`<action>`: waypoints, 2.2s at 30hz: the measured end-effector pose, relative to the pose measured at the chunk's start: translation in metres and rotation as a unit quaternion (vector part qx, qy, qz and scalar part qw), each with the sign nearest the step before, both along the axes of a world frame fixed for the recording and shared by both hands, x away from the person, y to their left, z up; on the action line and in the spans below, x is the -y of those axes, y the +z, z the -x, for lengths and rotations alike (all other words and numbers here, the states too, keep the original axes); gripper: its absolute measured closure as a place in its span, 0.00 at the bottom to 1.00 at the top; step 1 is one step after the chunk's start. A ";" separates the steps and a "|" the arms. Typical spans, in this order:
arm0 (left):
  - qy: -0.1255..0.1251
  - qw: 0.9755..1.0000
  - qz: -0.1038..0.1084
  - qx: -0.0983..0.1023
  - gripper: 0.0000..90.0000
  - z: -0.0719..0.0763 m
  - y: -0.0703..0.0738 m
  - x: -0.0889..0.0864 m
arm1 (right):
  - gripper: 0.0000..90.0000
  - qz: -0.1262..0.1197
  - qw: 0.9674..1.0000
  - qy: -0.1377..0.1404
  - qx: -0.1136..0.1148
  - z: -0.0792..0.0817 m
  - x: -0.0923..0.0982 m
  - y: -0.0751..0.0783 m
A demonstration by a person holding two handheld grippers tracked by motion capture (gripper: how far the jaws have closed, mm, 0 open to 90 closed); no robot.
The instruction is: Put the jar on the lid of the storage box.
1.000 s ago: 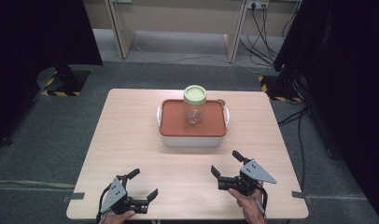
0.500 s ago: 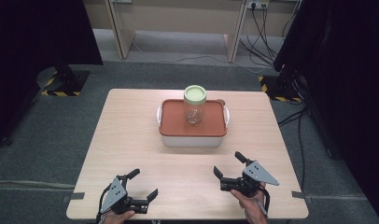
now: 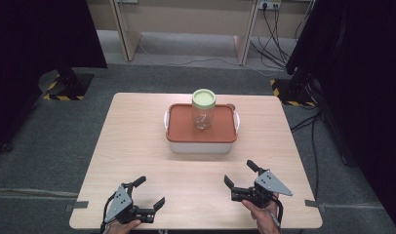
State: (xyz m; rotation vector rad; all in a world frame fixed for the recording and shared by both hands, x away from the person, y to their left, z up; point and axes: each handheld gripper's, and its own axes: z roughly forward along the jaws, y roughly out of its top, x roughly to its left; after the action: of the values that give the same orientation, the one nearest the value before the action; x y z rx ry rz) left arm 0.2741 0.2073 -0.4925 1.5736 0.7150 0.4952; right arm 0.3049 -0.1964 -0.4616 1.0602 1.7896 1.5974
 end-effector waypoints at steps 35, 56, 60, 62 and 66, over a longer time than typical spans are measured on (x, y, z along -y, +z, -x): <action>-0.001 1.000 -0.001 0.000 0.00 0.000 0.000 0.000 | 0.01 0.001 1.000 -0.014 0.000 0.013 0.016 -0.005; 0.000 1.000 -0.001 0.000 0.00 0.000 0.000 0.000 | 0.01 0.006 1.000 -0.019 0.007 0.019 0.022 -0.003; 0.000 1.000 -0.002 0.000 0.00 0.000 0.000 0.000 | 0.01 0.007 1.000 -0.022 0.007 0.021 0.025 -0.005; 0.000 1.000 -0.001 0.000 0.00 0.000 0.000 0.000 | 0.01 0.007 1.000 -0.024 0.007 0.023 0.027 -0.005; 0.001 1.000 0.000 0.001 0.00 0.000 0.000 0.000 | 0.01 0.007 1.000 -0.026 0.007 0.024 0.029 -0.007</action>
State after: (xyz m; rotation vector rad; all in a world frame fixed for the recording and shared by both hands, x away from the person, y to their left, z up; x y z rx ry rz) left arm 0.2741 0.2075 -0.4925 1.5733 0.7152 0.4971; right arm 0.2805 -0.2250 -0.4686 1.0780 1.7485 1.5548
